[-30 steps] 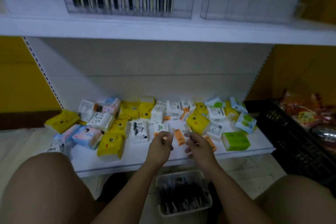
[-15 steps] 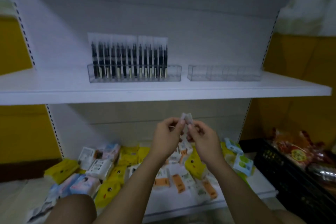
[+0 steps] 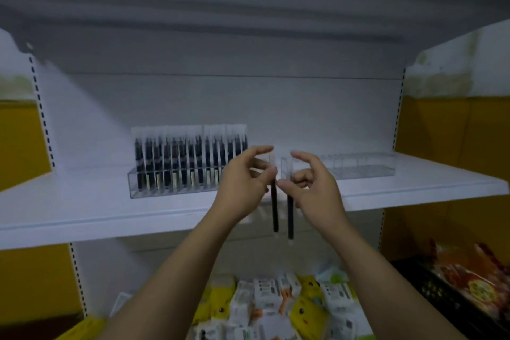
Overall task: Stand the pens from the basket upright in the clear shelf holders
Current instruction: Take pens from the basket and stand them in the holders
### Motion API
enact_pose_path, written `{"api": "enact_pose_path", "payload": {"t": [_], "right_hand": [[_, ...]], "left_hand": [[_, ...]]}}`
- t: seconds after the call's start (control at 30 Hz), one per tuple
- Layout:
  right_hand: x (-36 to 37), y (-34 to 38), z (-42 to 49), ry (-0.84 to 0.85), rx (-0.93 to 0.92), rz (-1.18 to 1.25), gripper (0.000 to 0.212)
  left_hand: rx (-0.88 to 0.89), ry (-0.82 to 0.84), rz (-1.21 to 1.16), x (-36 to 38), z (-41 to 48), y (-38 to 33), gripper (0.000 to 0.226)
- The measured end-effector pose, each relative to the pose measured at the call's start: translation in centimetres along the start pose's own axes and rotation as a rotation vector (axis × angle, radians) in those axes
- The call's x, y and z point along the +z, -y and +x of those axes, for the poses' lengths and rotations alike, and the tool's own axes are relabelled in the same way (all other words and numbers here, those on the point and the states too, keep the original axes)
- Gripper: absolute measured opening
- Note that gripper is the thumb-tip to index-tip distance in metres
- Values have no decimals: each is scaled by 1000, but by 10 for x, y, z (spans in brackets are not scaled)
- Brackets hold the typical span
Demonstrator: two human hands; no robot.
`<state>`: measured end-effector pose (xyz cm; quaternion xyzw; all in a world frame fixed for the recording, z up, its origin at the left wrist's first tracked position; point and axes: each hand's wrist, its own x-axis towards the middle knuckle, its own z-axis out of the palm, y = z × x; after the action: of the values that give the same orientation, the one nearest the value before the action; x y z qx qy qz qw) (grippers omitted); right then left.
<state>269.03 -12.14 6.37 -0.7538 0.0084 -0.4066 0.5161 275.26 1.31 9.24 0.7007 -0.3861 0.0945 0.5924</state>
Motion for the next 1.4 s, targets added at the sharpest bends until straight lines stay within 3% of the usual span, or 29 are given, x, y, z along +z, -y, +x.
{"api": "enact_pose_path", "payload": {"t": [0.07,0.3,0.7,1.13,1.4], "right_hand": [[-1,5,17,-2,-59,-30,45],[3,5,77,-70,-164,-84,32],[26,-1,155,-168,-243,52,30],[47,-25,177,-87,-198,-40,31],[49,-33,172,118,-109,-157,33]], "left_hand": [[59,-5,59,-6,18,-7,31],[156,-77,219,-18,83,-22,25],[258,-154,383,-24,152,-5,22],[207,-132,457,-26,168,20,19],[165,-141,535,-30,176,17,14]]}}
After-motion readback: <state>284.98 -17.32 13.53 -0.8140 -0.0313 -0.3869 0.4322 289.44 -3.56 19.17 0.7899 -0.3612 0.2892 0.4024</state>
